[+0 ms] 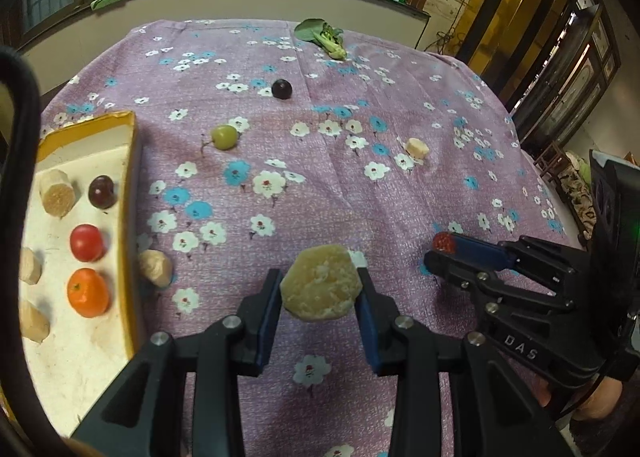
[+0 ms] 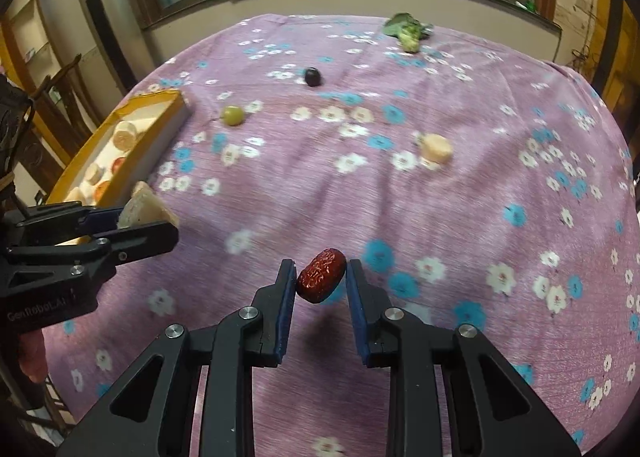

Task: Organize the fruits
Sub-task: 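Carry the date and yam chunk with both grippers over the tray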

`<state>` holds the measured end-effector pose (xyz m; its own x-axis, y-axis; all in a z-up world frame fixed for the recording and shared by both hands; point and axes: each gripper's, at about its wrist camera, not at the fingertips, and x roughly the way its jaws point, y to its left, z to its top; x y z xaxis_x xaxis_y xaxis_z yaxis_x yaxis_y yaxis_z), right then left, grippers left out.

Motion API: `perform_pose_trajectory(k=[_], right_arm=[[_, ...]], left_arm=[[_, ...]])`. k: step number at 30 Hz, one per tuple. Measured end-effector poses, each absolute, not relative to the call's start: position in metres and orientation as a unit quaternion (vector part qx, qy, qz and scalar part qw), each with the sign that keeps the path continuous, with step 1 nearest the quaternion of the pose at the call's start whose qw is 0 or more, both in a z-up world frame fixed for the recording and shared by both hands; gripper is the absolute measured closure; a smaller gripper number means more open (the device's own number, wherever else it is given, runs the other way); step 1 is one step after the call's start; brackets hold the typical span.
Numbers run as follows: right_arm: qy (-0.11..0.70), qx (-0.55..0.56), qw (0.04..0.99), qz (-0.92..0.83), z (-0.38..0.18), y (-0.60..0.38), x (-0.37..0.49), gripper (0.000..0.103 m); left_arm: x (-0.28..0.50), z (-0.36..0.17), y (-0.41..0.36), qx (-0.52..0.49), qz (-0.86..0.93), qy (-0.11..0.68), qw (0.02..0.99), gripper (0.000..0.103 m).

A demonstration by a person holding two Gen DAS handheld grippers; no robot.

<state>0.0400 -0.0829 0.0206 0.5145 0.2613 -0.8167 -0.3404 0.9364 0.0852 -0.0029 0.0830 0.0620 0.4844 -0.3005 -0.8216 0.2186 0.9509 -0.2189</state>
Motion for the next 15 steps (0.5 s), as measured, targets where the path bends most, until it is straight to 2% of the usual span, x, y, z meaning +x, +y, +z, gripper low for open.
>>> perform_pose_trajectory(k=[15], right_arm=[[0.422,-0.082,0.863,0.265,0.055,0.026,0.048,0.078]], left_arm=[[-0.018,0.093,0.172,-0.090,-0.095,0.454,0.881,0.065]])
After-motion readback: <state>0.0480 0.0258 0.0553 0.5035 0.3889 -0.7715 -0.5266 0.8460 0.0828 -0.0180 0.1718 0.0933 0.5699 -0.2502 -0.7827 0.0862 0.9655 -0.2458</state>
